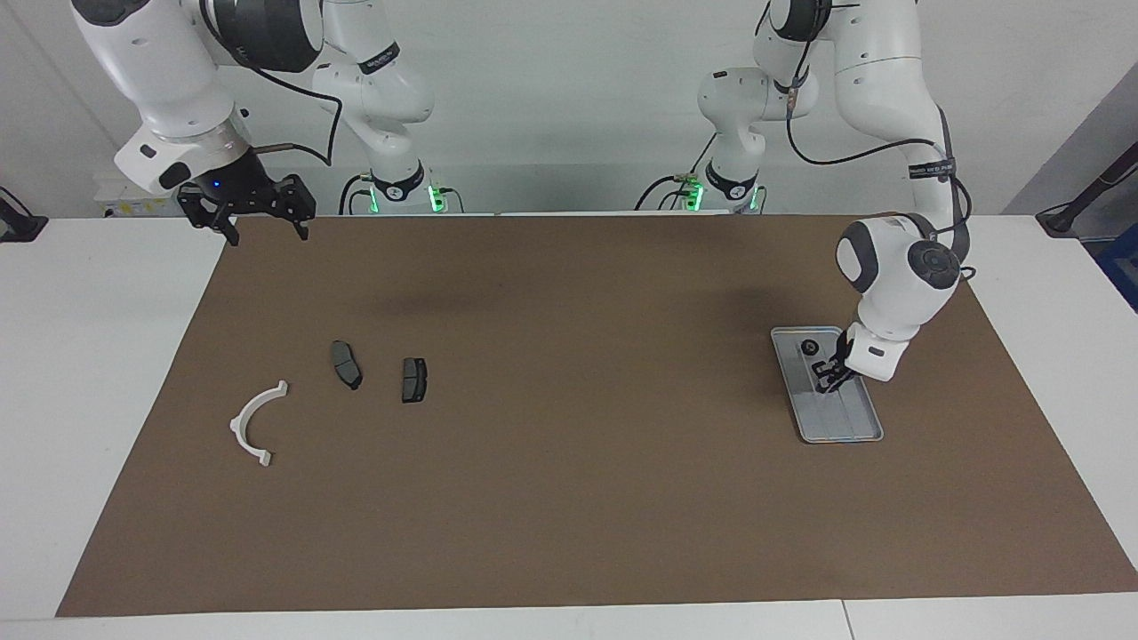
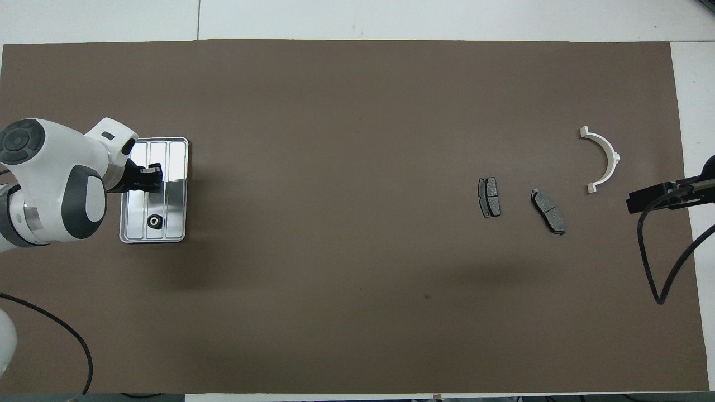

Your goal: Pick bearing gear from pile to tray

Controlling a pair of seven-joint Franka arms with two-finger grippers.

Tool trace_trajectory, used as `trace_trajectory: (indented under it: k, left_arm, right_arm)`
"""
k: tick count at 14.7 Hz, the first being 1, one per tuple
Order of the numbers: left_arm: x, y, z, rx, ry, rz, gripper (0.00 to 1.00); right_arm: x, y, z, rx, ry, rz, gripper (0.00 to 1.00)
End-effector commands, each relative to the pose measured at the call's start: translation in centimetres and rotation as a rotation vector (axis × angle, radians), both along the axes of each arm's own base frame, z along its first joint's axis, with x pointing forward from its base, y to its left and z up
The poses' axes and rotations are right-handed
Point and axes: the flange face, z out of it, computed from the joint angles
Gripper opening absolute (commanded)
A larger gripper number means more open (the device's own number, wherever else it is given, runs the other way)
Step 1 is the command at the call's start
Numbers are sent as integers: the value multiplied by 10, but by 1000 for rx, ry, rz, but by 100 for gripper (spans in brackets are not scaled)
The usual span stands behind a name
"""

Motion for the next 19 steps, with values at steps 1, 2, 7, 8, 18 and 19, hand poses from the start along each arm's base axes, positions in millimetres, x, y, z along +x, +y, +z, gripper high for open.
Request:
trace_trajectory:
  k: [1, 2, 7, 8, 18, 19]
  left_arm:
    - [-8, 2, -5, 4, -13, 3, 10]
    - [-8, 2, -5, 4, -13, 3, 10]
    - [-5, 4, 1, 4, -1, 0, 100]
    - [-1, 8, 10, 4, 2, 6, 100]
    - [-32, 32, 224, -11, 32, 34, 100]
    - [-38, 26, 239, -10, 39, 25, 100]
  right_arm:
    - [-6, -2, 0, -8, -20, -9, 100]
    - [-6, -1, -1, -8, -17, -9, 100]
    - [-8, -2, 0, -9, -18, -17, 100]
    - [-7, -3, 0, -9, -20, -16, 100]
    - [-11, -4, -6, -9, -7, -16, 100]
    - [-11, -4, -6, -9, -7, -16, 100]
